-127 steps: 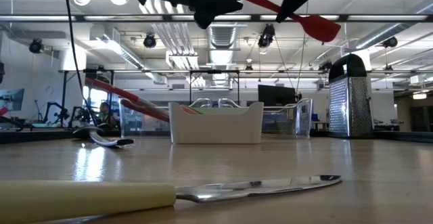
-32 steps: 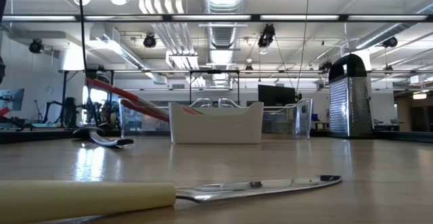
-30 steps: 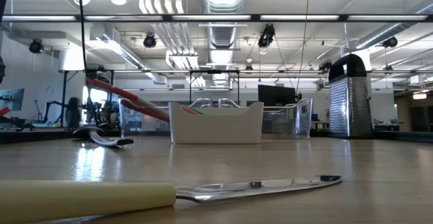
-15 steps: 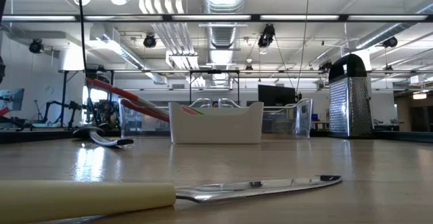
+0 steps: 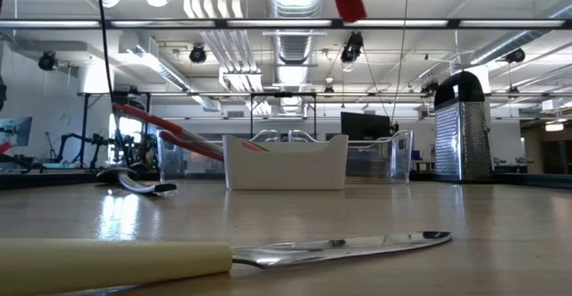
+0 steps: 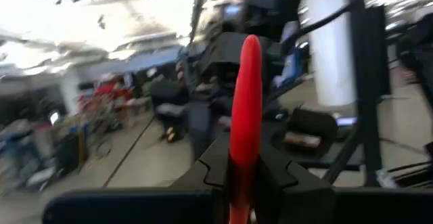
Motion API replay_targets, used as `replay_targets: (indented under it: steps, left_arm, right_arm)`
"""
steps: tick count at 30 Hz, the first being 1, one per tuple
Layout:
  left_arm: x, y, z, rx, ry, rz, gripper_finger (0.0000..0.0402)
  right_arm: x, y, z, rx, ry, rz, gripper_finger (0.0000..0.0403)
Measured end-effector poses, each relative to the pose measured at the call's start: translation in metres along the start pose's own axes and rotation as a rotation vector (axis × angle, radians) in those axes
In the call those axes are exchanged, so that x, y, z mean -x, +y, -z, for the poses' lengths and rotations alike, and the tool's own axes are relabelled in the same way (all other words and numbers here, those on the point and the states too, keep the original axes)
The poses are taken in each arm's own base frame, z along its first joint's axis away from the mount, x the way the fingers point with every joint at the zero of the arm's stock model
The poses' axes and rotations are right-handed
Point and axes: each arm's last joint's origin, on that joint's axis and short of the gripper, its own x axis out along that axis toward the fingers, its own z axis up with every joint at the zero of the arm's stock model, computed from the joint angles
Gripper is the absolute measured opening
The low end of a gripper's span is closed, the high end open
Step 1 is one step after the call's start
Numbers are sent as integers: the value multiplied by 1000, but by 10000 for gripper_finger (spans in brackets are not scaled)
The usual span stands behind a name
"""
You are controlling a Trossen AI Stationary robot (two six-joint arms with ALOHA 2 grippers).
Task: Pick & Place Kitchen Items
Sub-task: Put the red spatula into the white bin
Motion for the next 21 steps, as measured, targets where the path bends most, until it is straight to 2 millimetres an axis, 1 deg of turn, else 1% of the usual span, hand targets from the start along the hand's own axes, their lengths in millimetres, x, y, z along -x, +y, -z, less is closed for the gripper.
replay_targets:
  steps: [4,6,10,13,16,18,21]
  left_arm:
    - [12,6,-6,9,77,-100,31]
    - [19,8,-4,6,109,-149,31]
    - [32,10,16,40,146,-237,31]
    - [45,12,35,85,82,-320,31]
    - [63,14,56,167,14,-382,31]
    - [75,12,69,235,-19,-430,31]
    - [89,8,82,328,-60,-514,31]
  right_arm:
    - [10,-10,20,-60,155,32,171]
    - [12,-13,31,-88,227,58,179]
    - [12,-15,48,-128,282,83,187]
    - [10,-15,58,-138,279,85,185]
    - [8,-14,65,-149,270,82,180]
    - [8,-15,70,-156,261,79,176]
    - [6,-14,76,-160,254,78,170]
